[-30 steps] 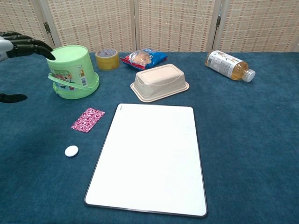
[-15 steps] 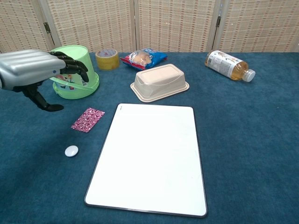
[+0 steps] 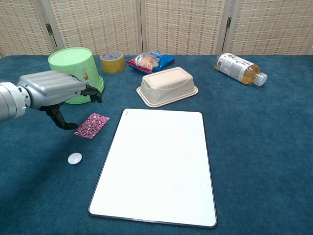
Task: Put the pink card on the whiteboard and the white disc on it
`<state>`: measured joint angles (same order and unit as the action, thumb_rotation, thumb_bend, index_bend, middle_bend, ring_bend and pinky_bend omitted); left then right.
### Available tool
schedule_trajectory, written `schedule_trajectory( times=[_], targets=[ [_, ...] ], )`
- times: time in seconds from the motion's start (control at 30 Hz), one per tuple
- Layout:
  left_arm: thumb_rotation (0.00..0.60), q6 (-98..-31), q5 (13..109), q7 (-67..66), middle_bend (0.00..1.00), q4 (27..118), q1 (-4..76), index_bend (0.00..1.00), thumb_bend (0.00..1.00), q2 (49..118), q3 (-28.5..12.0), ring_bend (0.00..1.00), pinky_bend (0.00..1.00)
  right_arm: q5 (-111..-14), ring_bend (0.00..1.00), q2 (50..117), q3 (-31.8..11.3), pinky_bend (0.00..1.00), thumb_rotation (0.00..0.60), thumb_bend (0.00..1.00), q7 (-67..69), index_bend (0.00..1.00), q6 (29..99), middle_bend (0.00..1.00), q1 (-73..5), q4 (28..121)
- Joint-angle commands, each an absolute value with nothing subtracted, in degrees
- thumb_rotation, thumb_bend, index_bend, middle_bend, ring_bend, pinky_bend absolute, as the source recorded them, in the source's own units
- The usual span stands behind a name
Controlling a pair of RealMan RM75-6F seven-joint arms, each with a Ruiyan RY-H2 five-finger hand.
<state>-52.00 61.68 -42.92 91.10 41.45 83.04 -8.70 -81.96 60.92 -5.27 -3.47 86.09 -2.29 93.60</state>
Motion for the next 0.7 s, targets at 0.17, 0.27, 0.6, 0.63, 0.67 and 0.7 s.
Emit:
schedule_trajectory(
  times=[0.17,0.27,0.6,0.63,0.67,0.7],
  targets=[
    [0.600,-51.29,56.21,-45.43,0.34,88.77,43.97,0.24,0.34,84.92,-8.05,0.30,0.27,-81.79,0.08,60.86,-5.26,0.00,0.600,0.31,-3.35,0.01,85.86,0.03,-2.27,93.50],
    [0.600,-51.36,54.34,-46.74,0.35,88.22,44.87,0.23,0.34,85.45,-7.67,0.30,0.29,-81.65,0.08,60.81,-5.23,0.00,0.600,0.31,-3.27,0.01,85.74,0.03,-2.23,93.44],
    [0.600,-52.83,48.37,-50.83,0.24,88.09,47.80,0.18,0.34,86.71,-6.48,0.14,0.15,-81.49,0.08,60.87,-5.16,0.00,0.600,0.31,-2.68,0.01,85.54,0.03,-2.09,92.98],
    [0.600,-52.91,48.08,-51.07,0.22,87.98,48.04,0.18,0.34,86.82,-6.33,0.12,0.13,-81.47,0.08,60.89,-5.17,0.00,0.600,0.31,-2.61,0.01,85.51,0.03,-2.09,92.91],
    [0.600,-53.07,47.52,-51.59,0.20,87.87,48.38,0.18,0.34,86.94,-6.10,0.10,0.11,-81.43,0.08,60.92,-5.18,0.00,0.600,0.31,-2.50,0.01,85.48,0.03,-2.09,92.82],
    [0.600,-53.22,47.03,-52.07,0.19,87.84,48.64,0.18,0.34,87.04,-5.94,0.08,0.10,-81.39,0.08,60.93,-5.18,0.00,0.600,0.31,-2.44,0.01,85.45,0.03,-2.08,92.76]
  ],
)
